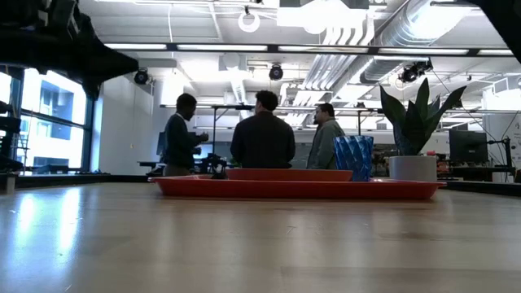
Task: Pick and place plate/cup/fork/spoon on tray
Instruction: Return to Home Position
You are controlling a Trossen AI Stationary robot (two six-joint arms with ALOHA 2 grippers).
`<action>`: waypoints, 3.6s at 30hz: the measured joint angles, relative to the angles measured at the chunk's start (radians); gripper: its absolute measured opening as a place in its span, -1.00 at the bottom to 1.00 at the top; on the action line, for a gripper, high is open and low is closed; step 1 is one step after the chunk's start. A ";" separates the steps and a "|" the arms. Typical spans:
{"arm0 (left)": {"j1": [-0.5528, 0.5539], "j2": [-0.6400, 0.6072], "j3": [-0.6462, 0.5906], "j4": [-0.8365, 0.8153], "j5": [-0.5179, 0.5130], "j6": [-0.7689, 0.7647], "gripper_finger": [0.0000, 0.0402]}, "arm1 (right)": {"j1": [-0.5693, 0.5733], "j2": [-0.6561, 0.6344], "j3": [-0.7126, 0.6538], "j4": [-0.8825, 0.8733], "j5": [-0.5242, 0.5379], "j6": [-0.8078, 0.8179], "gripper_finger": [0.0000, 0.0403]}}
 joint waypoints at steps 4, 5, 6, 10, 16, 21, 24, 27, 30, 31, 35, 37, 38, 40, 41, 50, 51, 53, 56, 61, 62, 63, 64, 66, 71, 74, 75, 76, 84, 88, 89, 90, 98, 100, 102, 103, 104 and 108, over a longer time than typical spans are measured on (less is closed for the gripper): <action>0.000 -0.001 -0.059 0.036 -0.037 -0.056 -0.88 | -0.017 -0.079 0.000 -0.145 0.004 -0.079 -0.85; 0.000 0.000 -0.067 0.040 -0.043 -0.068 -0.88 | -0.020 -0.099 0.000 -0.171 0.004 -0.099 -0.85; 0.000 0.000 -0.071 0.047 -0.044 -0.078 -0.88 | -0.025 -0.122 0.000 -0.207 0.004 -0.119 -0.85; 0.000 0.000 -0.098 0.056 -0.038 -0.110 -0.88 | -0.036 -0.206 0.000 -0.339 0.032 -0.184 -0.85; 0.000 0.005 -0.096 0.055 -0.037 -0.035 -0.88 | -0.036 -0.330 -0.001 -0.517 0.119 -0.259 -0.85; 0.000 0.005 -0.096 0.055 -0.045 0.034 -0.88 | -0.029 -0.459 -0.122 -0.516 0.124 -0.286 -0.85; 0.000 0.008 -0.096 0.053 -0.045 0.085 -0.88 | -0.026 -0.590 -0.340 -0.417 0.105 -0.284 -0.85; 0.000 0.008 -0.096 0.053 -0.045 0.109 -0.88 | -0.027 -0.750 -0.621 -0.237 0.034 -0.252 -0.85; 0.000 0.008 -0.096 0.053 -0.045 0.109 -0.88 | -0.026 -0.909 -0.886 -0.031 -0.044 -0.232 -0.85; 0.000 0.008 -0.096 0.053 -0.045 0.109 -0.88 | -0.027 -0.957 -0.959 0.026 -0.066 -0.223 -0.85; 0.000 0.008 -0.096 0.053 -0.045 0.110 -0.88 | -0.027 -1.127 -1.222 0.199 -0.113 -0.192 -0.85; 0.000 0.008 -0.096 0.053 -0.047 0.122 -0.88 | -0.027 -1.206 -1.339 0.261 -0.143 -0.164 -0.85; 0.000 0.008 -0.096 0.053 -0.046 0.133 -0.88 | -0.027 -1.242 -1.393 0.295 -0.156 -0.151 -0.85; 0.000 0.008 -0.096 0.053 -0.048 0.155 -0.88 | -0.027 -1.312 -1.516 0.376 -0.172 -0.132 -0.85; 0.000 0.008 -0.096 0.053 -0.049 0.165 -0.88 | -0.026 -1.344 -1.580 0.421 -0.179 -0.122 -0.85; 0.000 0.008 -0.096 0.053 -0.049 0.178 -0.88 | -0.027 -1.569 -1.995 0.758 -0.223 0.002 -0.85; 0.000 0.008 -0.096 0.053 -0.049 0.179 -0.88 | -0.027 -1.591 -2.021 0.770 -0.228 0.012 -0.85; 0.000 0.008 -0.096 0.053 -0.048 0.179 -0.88 | -0.026 -1.628 -2.064 0.788 -0.229 0.030 -0.85; 0.000 0.008 -0.096 0.053 -0.048 0.180 -0.88 | -0.027 -1.678 -2.119 0.802 -0.228 0.030 -0.85; 0.000 0.008 -0.095 0.053 -0.048 0.180 -0.88 | -0.027 -1.738 -2.215 0.878 -0.228 0.049 -0.85; 0.000 0.008 -0.095 0.053 -0.048 0.180 -0.88 | -0.027 -1.748 -2.234 0.892 -0.228 0.056 -0.85; 0.000 0.008 -0.095 0.053 -0.048 0.180 -0.88 | -0.027 -1.756 -2.252 0.899 -0.228 0.066 -0.85; 0.000 0.008 -0.095 0.053 -0.048 0.180 -0.88 | -0.027 -1.764 -2.268 0.909 -0.228 0.074 -0.85; 0.000 0.008 -0.095 0.053 -0.048 0.180 -0.88 | -0.027 -1.778 -2.293 0.930 -0.228 0.080 -0.85; 0.000 0.008 -0.095 0.053 -0.048 0.180 -0.88 | -0.027 -1.806 -2.335 0.932 -0.228 0.080 -0.85; 0.000 0.008 -0.095 0.053 -0.048 0.180 -0.88 | -0.027 -1.824 -2.345 0.904 -0.225 0.075 -0.85; 0.000 0.008 -0.095 0.053 -0.048 0.180 -0.88 | -0.027 -1.828 -2.345 0.892 -0.224 0.073 -0.85; 0.000 0.008 -0.095 0.053 -0.048 0.181 -0.88 | -0.027 -1.830 -2.345 0.890 -0.224 0.063 -0.85; 0.000 0.008 -0.095 0.053 -0.048 0.342 -0.88 | -0.027 -1.835 -2.345 0.810 -0.160 -0.006 -0.85; 0.000 0.008 -0.095 0.053 -0.048 0.443 -0.88 | -0.027 -1.835 -2.345 0.800 -0.111 0.013 -0.85; 0.000 0.008 -0.095 0.053 -0.048 0.461 -0.88 | -0.027 -1.835 -2.345 0.800 -0.108 0.026 -0.85; 0.000 0.008 -0.095 0.054 -0.048 0.473 -0.88 | -0.027 -1.835 -2.345 0.800 -0.108 0.029 -0.85; 0.000 0.008 -0.095 0.053 -0.048 0.476 -0.88 | -0.027 -1.835 -2.345 0.791 -0.110 0.004 -0.85; 0.000 0.008 -0.095 0.053 -0.048 0.476 -0.88 | -0.027 -1.835 -2.345 0.791 -0.110 0.003 -0.85; 0.000 0.008 -0.095 0.054 -0.048 0.476 -0.88 | -0.027 -1.835 -2.346 0.791 -0.111 0.003 -0.85; 0.000 0.008 -0.095 0.053 -0.048 0.471 -0.88 | -0.027 -1.835 -2.346 0.791 -0.112 0.002 -0.85; 0.000 0.008 -0.095 0.053 -0.048 0.462 -0.88 | -0.027 -1.835 -2.346 0.791 -0.112 0.002 -0.85; 0.000 0.008 -0.095 0.053 -0.048 0.417 -0.88 | -0.027 -1.835 -2.346 0.791 -0.112 0.002 -0.85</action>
